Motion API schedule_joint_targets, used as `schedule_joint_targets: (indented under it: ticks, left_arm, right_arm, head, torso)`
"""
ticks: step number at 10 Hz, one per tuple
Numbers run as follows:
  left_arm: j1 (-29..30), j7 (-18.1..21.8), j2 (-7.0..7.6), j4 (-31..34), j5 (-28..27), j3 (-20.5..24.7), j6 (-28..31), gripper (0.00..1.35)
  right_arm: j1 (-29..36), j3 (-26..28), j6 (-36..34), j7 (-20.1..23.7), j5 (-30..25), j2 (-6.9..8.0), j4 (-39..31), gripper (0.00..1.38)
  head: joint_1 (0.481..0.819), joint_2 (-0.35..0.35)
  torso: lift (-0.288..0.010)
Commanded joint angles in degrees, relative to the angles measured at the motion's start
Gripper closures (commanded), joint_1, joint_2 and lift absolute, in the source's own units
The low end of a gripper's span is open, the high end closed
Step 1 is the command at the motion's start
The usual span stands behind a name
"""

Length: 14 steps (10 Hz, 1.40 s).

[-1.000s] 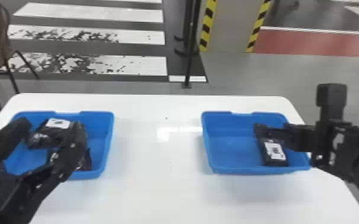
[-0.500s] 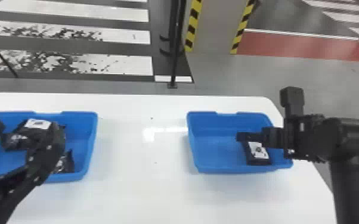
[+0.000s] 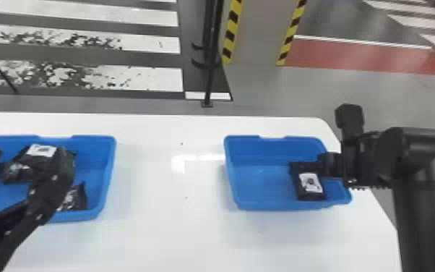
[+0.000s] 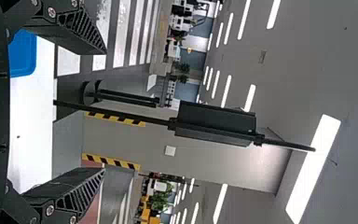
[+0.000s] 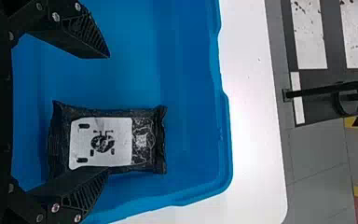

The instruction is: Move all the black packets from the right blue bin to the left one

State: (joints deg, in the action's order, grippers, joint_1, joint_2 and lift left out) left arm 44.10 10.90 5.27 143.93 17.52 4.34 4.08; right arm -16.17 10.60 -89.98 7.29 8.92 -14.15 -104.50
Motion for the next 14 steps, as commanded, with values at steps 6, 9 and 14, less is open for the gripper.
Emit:
schedule_joint_targets:
  ticks: [6, 9, 14]
  left_arm:
    - [-0.2, 0.5, 0.09, -0.1, -0.3, -0.1, -0.9, 0.15]
    - [-0.7, 1.0, 0.18, -0.1, -1.5, -0.3, -1.6, 0.15]
    - [-0.8, 1.2, 0.09, -0.7, -1.2, -0.1, -1.1, 0.15]
  right_arm:
    - [-0.7, 0.0, -0.1, -5.9, 1.0, 0.26, 2.3, 0.18]
    - [-1.8, 0.9, -0.1, -7.8, 1.5, 0.53, 8.4, 0.18]
    - [-2.5, 2.0, -0.1, -8.5, 3.2, 0.61, 12.7, 0.41]
  head:
    - [0.695, -0.216]
    - [0.695, -0.228]
    - [0.695, -0.247]
  torso:
    - [-0.140]
    - [-0.140]
    - [-0.140]
